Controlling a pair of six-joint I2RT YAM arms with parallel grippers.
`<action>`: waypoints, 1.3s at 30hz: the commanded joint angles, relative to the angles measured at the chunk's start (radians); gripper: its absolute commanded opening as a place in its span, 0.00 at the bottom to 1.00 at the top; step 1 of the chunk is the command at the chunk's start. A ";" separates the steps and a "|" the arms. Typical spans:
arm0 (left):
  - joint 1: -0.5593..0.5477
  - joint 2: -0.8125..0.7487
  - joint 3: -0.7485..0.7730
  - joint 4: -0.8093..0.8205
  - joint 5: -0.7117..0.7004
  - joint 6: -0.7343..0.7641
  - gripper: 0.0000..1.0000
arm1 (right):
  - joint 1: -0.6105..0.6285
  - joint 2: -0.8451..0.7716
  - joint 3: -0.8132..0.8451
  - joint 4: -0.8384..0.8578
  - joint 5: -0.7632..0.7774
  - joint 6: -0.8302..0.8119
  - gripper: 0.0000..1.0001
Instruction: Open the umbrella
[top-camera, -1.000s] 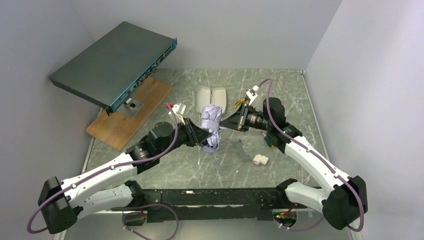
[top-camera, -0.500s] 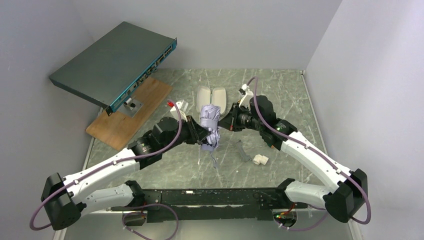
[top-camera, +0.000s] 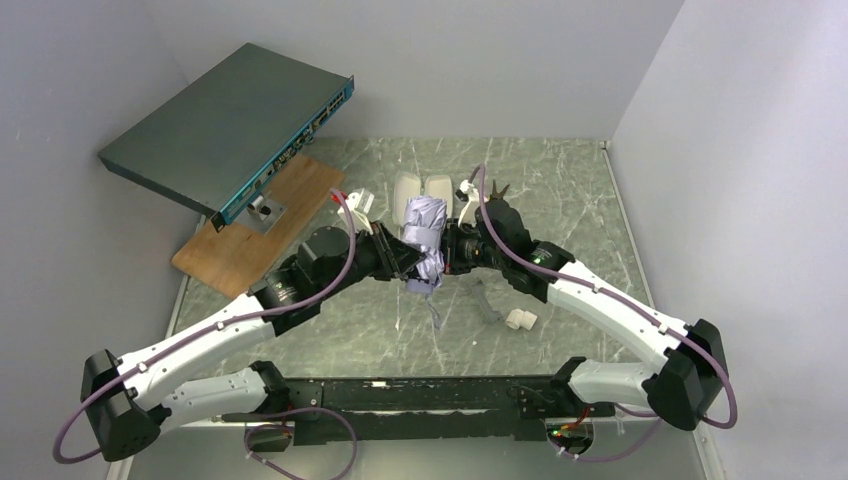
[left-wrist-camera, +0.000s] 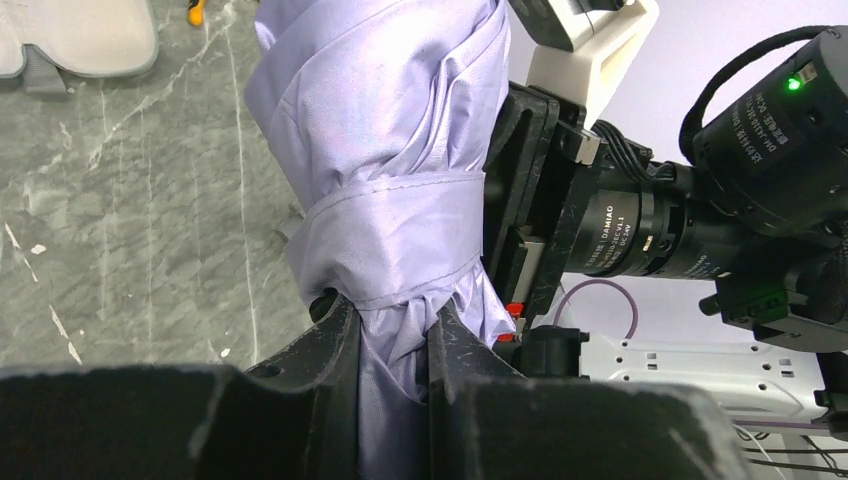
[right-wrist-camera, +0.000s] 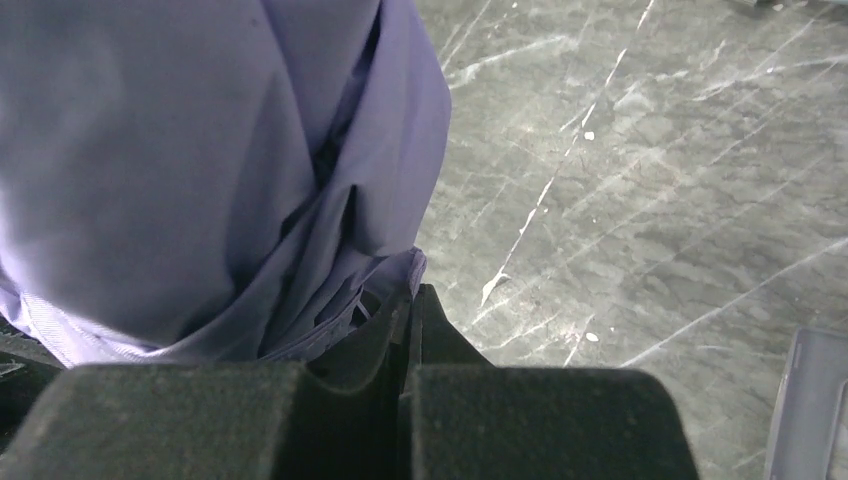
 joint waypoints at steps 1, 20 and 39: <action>-0.003 -0.047 0.065 0.201 0.033 -0.016 0.00 | 0.017 0.000 -0.002 0.007 -0.017 -0.006 0.00; -0.053 -0.137 0.057 0.038 0.221 0.061 0.00 | 0.007 -0.129 0.097 0.041 0.130 -0.149 0.00; -0.059 -0.211 -0.040 -0.141 0.303 0.108 0.00 | 0.008 -0.171 0.188 0.148 0.002 -0.207 0.00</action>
